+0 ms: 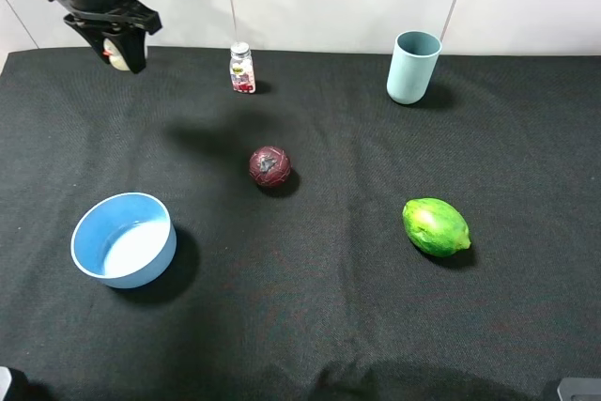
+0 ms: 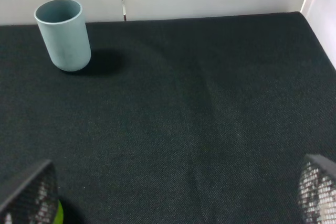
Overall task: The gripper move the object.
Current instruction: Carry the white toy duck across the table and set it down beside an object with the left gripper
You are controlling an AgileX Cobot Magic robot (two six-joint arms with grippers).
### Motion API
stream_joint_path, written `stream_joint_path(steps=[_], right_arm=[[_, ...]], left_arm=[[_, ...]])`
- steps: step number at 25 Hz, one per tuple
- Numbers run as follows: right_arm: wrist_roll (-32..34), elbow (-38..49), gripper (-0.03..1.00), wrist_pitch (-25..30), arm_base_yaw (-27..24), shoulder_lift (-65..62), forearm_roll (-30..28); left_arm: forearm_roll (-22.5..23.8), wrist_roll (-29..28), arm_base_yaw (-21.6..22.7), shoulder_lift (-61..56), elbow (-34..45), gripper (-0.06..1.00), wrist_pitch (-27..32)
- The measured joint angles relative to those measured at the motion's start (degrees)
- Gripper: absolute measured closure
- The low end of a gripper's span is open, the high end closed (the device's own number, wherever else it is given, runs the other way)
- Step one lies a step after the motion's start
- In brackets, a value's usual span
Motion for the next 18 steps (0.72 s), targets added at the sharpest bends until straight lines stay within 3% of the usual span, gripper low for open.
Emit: stream_joint_path(steps=[18], right_arm=[[0.00, 0.00, 0.27, 0.00, 0.00, 0.00, 0.00]], left_arm=[[-0.23, -5.50, -11.07, -0.71, 0.00, 0.43, 0.04]])
